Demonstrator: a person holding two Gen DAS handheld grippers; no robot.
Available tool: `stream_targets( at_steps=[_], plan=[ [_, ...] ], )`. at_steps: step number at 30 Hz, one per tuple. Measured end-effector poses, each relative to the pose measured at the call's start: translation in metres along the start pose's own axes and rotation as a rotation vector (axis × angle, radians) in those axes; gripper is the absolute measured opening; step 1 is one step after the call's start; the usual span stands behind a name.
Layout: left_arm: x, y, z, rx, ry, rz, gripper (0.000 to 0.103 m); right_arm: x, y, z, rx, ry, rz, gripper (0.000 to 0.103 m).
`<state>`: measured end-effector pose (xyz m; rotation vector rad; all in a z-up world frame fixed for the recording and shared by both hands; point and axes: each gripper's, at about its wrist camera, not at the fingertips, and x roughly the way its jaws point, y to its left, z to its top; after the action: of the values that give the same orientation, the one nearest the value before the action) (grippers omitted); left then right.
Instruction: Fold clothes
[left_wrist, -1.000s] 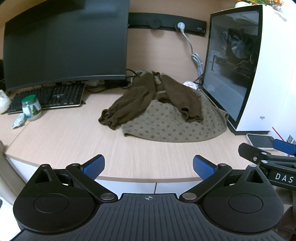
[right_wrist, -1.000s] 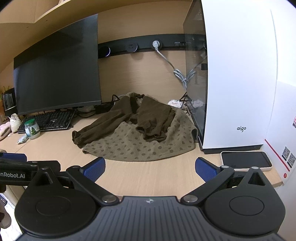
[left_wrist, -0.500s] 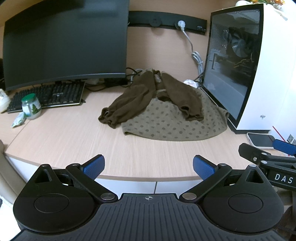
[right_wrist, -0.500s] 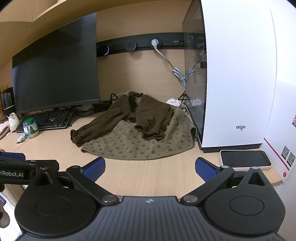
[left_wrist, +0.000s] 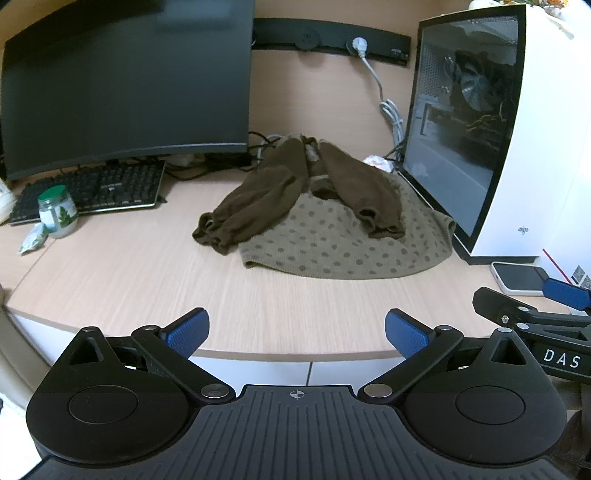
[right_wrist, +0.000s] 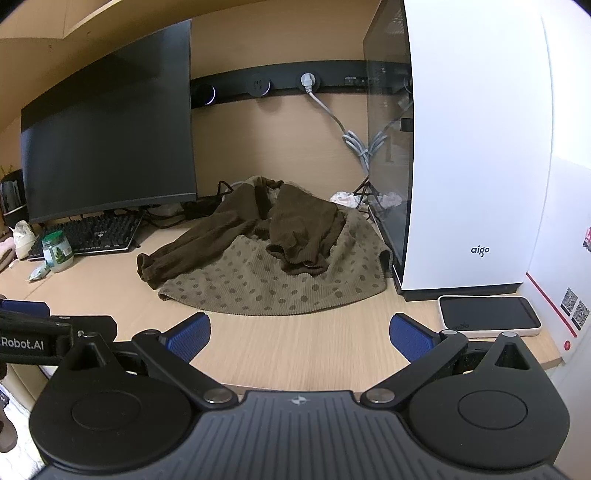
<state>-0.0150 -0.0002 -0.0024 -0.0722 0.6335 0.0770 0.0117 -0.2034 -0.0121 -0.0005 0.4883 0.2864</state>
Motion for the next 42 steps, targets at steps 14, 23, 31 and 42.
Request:
stream_targets(
  at_steps=[14, 23, 31, 42],
  plan=[
    [0.001, 0.004, 0.000, 0.005, 0.004, -0.001, 0.103, 0.001, 0.004, 0.000, 0.000, 0.002, -0.002, 0.103],
    [0.005, 0.010, 0.000, -0.003, 0.013, -0.006, 0.103, 0.006, 0.009, 0.001, -0.005, 0.012, -0.011, 0.103],
    [0.011, 0.015, 0.001, -0.010, 0.025, -0.015, 0.103, 0.012, 0.013, 0.000, -0.010, 0.027, -0.023, 0.103],
    [0.026, 0.022, 0.003, -0.012, 0.051, -0.034, 0.103, 0.028, 0.017, 0.000, -0.002, 0.061, -0.034, 0.103]
  ],
)
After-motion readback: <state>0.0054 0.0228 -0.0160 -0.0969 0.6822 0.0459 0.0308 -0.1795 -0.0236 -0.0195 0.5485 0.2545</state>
